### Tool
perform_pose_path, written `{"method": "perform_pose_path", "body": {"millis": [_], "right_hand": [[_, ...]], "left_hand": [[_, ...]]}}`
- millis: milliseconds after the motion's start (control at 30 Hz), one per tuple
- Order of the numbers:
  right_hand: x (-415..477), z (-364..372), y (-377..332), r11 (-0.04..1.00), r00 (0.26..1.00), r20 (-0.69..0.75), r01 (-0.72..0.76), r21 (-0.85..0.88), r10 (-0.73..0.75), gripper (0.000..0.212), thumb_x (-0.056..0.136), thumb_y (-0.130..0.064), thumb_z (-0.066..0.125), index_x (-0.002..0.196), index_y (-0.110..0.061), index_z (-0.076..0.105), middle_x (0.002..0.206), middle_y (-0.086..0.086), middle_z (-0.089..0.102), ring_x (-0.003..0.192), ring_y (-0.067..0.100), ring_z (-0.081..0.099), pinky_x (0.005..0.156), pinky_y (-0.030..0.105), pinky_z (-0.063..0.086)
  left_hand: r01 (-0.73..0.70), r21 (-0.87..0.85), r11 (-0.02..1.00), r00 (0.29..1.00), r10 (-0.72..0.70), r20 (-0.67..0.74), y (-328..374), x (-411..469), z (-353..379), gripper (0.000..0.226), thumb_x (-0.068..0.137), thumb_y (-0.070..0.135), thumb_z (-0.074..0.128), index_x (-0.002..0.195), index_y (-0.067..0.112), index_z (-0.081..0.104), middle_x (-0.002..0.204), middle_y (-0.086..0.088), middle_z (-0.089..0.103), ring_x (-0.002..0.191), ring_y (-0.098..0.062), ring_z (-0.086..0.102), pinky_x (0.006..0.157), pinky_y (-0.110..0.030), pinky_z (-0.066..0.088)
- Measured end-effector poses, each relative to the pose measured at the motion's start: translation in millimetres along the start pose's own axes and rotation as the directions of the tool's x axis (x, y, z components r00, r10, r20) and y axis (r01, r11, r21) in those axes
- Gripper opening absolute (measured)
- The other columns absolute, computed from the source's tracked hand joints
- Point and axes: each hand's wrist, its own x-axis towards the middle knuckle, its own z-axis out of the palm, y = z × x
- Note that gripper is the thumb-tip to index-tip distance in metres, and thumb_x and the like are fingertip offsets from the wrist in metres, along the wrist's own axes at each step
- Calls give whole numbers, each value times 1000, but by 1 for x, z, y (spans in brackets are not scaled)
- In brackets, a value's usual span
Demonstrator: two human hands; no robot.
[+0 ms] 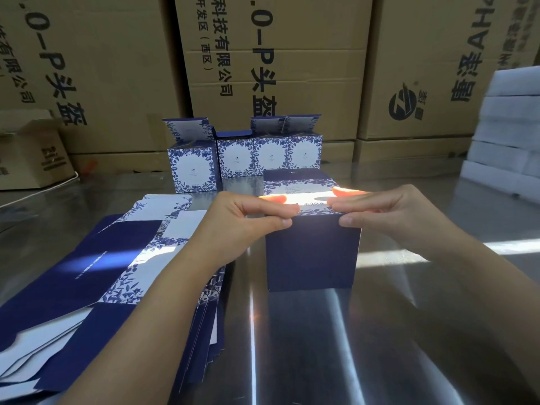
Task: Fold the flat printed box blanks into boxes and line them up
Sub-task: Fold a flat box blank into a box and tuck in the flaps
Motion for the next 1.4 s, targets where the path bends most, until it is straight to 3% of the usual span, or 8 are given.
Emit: {"method": "perform_pose_path", "body": {"millis": [167, 467, 700, 833, 933, 1167, 1400], "right_hand": [[0, 0, 1, 999, 1000, 13, 11, 31, -11, 28, 59, -32, 75, 87, -36, 76, 99, -15, 73, 108, -3, 61, 94, 8, 41], [-1, 2, 3, 999, 999, -14, 50, -4, -50, 27, 60, -41, 75, 87, -38, 77, 100, -14, 73, 109, 1, 62, 97, 16, 45], [-1, 21, 4, 985, 986, -97, 121, -121, -133, 21, 61, -43, 73, 82, -42, 75, 98, -19, 68, 104, 2, 55, 86, 7, 37], [-4, 31, 3, 983, 973, -162, 147, -112, -164, 21, 63, -39, 73, 83, -35, 75, 94, -11, 66, 104, 5, 54, 86, 7, 36], [-6, 36, 2, 984, 965, -205, 147, -98, -164, 19, 64, -36, 73, 83, -30, 75, 94, -9, 66, 104, 8, 54, 87, 7, 35], [-6, 40, 2, 982, 960, -231, 129, -136, -158, 12, 74, -18, 76, 84, -25, 76, 94, -5, 64, 104, 11, 53, 86, 8, 36], [-4, 39, 5, 976, 957, -219, 158, -150, -189, 11, 77, -15, 75, 83, -25, 75, 90, -10, 63, 102, 12, 54, 88, 18, 41]], "left_hand": [[8, -27, 1000, 1000, -8, 15, 0, 1, 0, 20, 74, -2, 73, 80, 16, 77, 89, 3, 75, 107, -2, 62, 93, -13, 45], [-9, 41, 999, 1000, 10, -21, 1, 0, 1, 20, 75, 2, 74, 82, 21, 77, 88, 8, 75, 99, -2, 65, 90, -13, 46], [-55, 101, 993, 997, 59, -39, 5, 0, 14, 29, 75, 8, 77, 89, 34, 73, 83, 12, 71, 84, -1, 65, 80, -11, 46], [-94, 231, 968, 990, 116, -85, 2, -2, 27, 28, 73, 26, 77, 81, 52, 70, 85, 7, 59, 92, -12, 57, 84, -20, 42], [-90, 286, 954, 986, 125, -107, 1, -2, 31, 32, 77, 27, 76, 79, 58, 68, 85, 6, 56, 93, -15, 54, 84, -20, 38], [-91, 304, 948, 977, 144, -157, 2, -3, 37, 28, 78, 21, 75, 79, 48, 67, 83, 3, 57, 93, -17, 53, 84, -22, 38], [-91, 293, 952, 976, 143, -161, 2, -4, 39, 23, 79, 20, 74, 80, 43, 69, 81, 11, 53, 94, -17, 53, 86, -23, 39]]}}
